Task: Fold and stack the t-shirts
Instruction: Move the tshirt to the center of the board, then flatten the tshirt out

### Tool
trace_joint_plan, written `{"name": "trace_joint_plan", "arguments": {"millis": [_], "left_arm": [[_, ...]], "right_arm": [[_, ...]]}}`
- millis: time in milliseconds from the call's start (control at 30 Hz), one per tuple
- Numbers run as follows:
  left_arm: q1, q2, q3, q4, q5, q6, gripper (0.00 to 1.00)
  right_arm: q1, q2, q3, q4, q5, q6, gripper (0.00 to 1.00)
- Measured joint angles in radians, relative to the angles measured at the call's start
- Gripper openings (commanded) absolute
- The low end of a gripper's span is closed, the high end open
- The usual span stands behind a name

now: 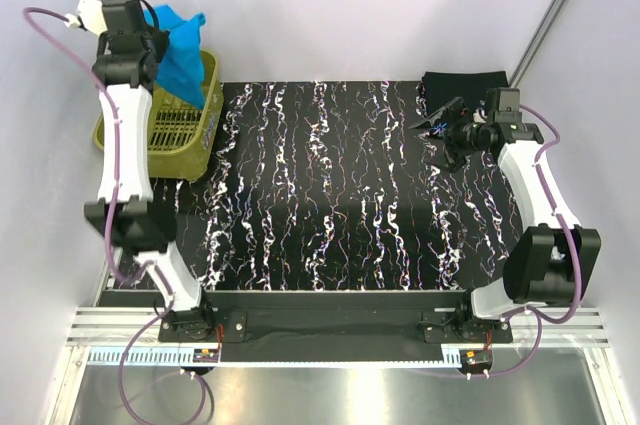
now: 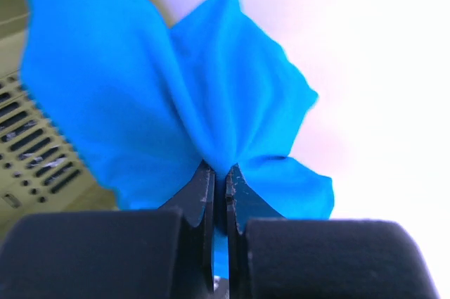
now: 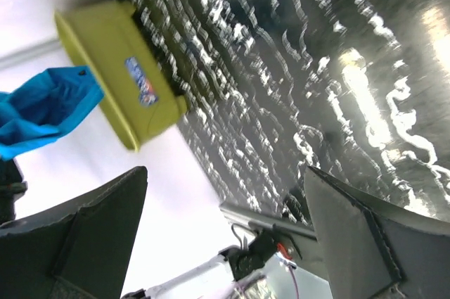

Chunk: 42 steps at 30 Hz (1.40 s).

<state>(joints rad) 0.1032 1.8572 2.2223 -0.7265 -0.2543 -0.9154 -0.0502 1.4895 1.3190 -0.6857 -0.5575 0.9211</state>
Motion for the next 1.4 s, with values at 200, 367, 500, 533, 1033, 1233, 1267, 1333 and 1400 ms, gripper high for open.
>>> {"name": "trace_joint_plan", "arguments": {"millis": [200,367,500,533,1033,1233,1267,1333,1400], "left_arm": [[-0.188,-0.286,-0.231,0.027,-0.007,0.048,0.00],[-0.456,-0.398,-0.455,0.027,-0.027,0.127,0.00],[-0.616,-0.393,-0.627,0.040,0.026,0.233,0.12],[-0.642,-0.383,-0.665,0.044,0.063,0.263,0.18],[-0.643,-0.510,-1.101,0.074,0.318,0.464,0.59],[-0.563,-0.306,-1.051,0.141,0.511,0.481,0.60],[-0.565,-0.262,-1.043,0.153,0.532,0.481,0.60],[-0.568,-0.202,-1.042,0.159,0.563,0.480,0.60],[-0.569,-0.183,-1.042,0.150,0.582,0.480,0.59]], "right_arm": [[0.017,-0.061,-0.079,0.037,-0.084,0.001,1.00],[0.021,-0.154,-0.148,0.047,-0.100,-0.002,0.99],[0.038,-0.223,-0.209,0.050,-0.099,-0.034,1.00],[0.046,-0.233,-0.221,0.048,-0.095,-0.051,1.00],[0.307,-0.014,-0.306,0.050,-0.037,-0.335,0.63],[0.314,0.270,-0.145,0.095,-0.036,-0.401,0.67],[0.314,0.312,-0.109,0.101,-0.037,-0.415,0.67],[0.314,0.386,-0.050,0.126,-0.037,-0.439,0.66],[0.314,0.429,-0.021,0.140,-0.034,-0.467,0.65]]}}
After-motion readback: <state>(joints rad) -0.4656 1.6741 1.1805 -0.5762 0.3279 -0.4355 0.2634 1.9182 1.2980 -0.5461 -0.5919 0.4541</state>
